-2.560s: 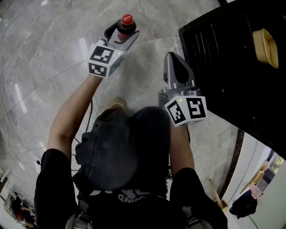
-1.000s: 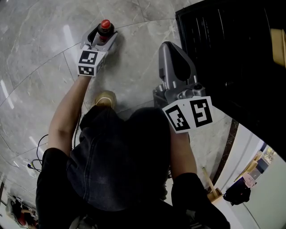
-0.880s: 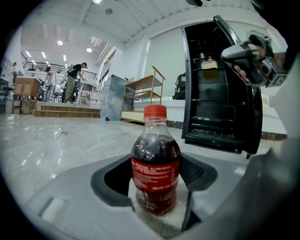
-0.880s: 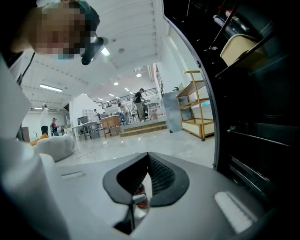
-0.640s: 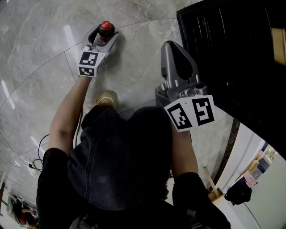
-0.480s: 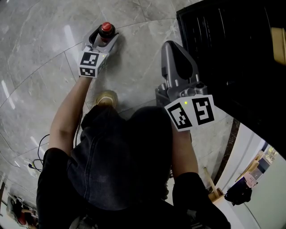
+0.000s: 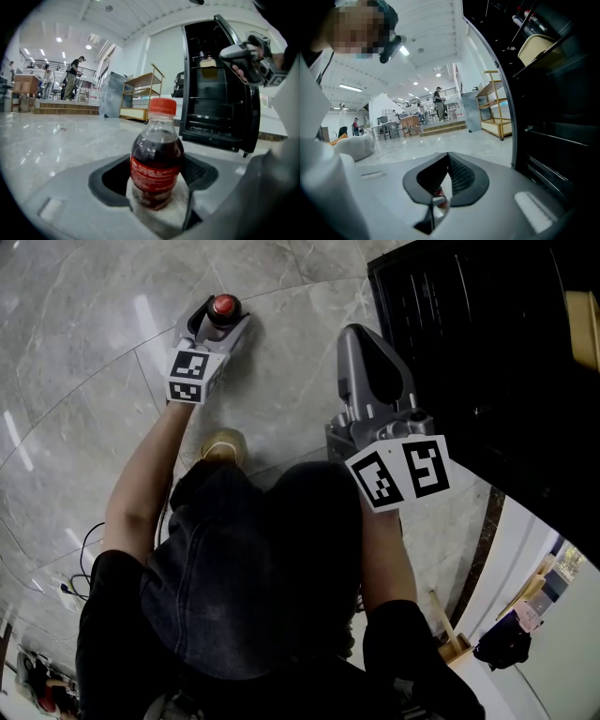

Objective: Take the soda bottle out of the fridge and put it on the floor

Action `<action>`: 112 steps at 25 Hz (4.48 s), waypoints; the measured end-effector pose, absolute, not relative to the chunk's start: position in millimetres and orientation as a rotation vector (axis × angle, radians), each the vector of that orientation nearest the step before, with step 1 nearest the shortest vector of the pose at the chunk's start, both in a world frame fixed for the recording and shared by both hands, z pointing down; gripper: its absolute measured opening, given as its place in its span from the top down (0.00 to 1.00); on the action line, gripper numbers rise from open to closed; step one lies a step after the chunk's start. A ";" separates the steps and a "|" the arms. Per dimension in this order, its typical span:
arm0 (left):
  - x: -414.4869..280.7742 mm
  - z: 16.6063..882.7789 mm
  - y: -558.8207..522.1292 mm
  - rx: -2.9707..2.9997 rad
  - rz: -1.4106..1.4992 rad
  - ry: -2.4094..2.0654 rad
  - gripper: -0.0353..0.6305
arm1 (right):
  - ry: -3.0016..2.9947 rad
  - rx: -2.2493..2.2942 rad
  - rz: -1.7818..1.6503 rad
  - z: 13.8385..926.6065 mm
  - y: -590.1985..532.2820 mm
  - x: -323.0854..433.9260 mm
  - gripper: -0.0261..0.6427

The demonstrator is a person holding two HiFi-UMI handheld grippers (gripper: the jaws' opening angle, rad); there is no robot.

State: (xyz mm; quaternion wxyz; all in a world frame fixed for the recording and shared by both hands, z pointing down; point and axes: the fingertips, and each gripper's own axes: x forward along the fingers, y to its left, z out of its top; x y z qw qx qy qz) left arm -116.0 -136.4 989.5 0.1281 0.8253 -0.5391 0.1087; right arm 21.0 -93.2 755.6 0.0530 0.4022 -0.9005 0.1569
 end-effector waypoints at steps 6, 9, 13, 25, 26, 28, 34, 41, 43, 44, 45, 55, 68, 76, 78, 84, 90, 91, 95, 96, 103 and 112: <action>-112.5 989.1 -137.9 2.410 0.311 -1.553 0.36 | -2.744 1.224 0.478 753.2 -90.7 21.7 0.96; -107.9 988.1 -137.4 2.423 0.302 -1.538 0.27 | -2.743 1.222 0.476 752.3 -89.5 21.8 0.96; -106.4 986.6 -137.4 2.424 0.302 -1.536 0.27 | -2.743 1.231 0.477 750.9 -90.5 24.0 0.96; -108.0 946.6 -139.4 2.467 0.274 -1.529 0.28 | -2.702 1.325 0.434 743.7 -109.7 31.9 0.96; -108.3 940.8 -139.5 2.472 0.276 -1.525 0.28 | -2.697 1.341 0.429 741.4 -113.0 33.4 0.96; -110.8 926.9 -140.1 2.472 0.273 -1.520 0.28 | -2.687 1.366 0.424 735.8 -119.9 35.4 0.96; -121.0 862.7 -148.1 2.442 0.280 -1.503 0.28 | -2.656 1.387 0.500 689.8 -132.7 30.0 0.96; -126.1 730.8 -152.5 2.409 0.297 -1.485 0.29 | -2.619 1.358 0.591 569.0 -127.3 23.2 0.96; -127.9 683.8 -154.2 2.397 0.305 -1.486 0.29 | -2.609 1.362 0.608 524.4 -128.2 23.4 0.96; -128.7 659.1 -154.4 2.393 0.312 -1.483 0.29 | -2.604 1.364 0.615 500.6 -128.8 23.2 0.96; -129.4 633.5 -154.5 2.392 0.317 -1.477 0.29 | -2.600 1.367 0.620 475.7 -129.8 22.5 0.96; -133.0 374.2 -142.4 2.412 0.297 -1.414 0.29 | -2.597 1.392 0.619 221.4 -127.7 11.3 0.96; -128.2 190.3 -117.7 2.456 0.272 -1.383 0.68 | -2.582 1.378 0.525 61.9 -74.4 31.4 0.96; -99.6 140.7 -102.7 2.511 0.248 -1.343 0.85 | -2.535 1.460 0.510 43.5 -45.1 85.5 0.96; -93.1 126.0 -100.0 2.504 0.242 -1.380 0.94 | -2.537 1.471 0.500 37.4 -40.8 100.2 0.96; -70.0 82.3 -100.7 2.499 0.203 -1.371 0.94 | -2.552 1.517 0.443 20.7 -33.0 135.1 0.96; -40.1 46.5 -94.4 2.560 0.153 -1.273 0.94 | -2.559 1.587 0.434 11.4 -18.3 164.8 0.96; -36.8 42.1 -92.3 2.568 0.151 -1.257 0.94 | -2.557 1.598 0.431 10.8 -16.0 168.8 0.96; -27.9 34.1 -77.2 2.590 0.159 -1.198 0.94 | -2.529 1.666 0.441 12.2 -6.8 187.8 0.96; -25.9 33.5 -72.5 2.595 0.162 -1.180 0.94 | -2.520 1.687 0.445 12.1 -4.4 192.8 0.96; -21.4 28.7 -49.9 2.604 0.153 -1.139 0.94 | -2.483 1.768 0.426 6.3 8.9 210.0 0.96; -16.2 28.4 -33.0 2.634 0.174 -1.186 0.94 | -2.434 1.750 0.409 24.3 26.4 198.6 0.96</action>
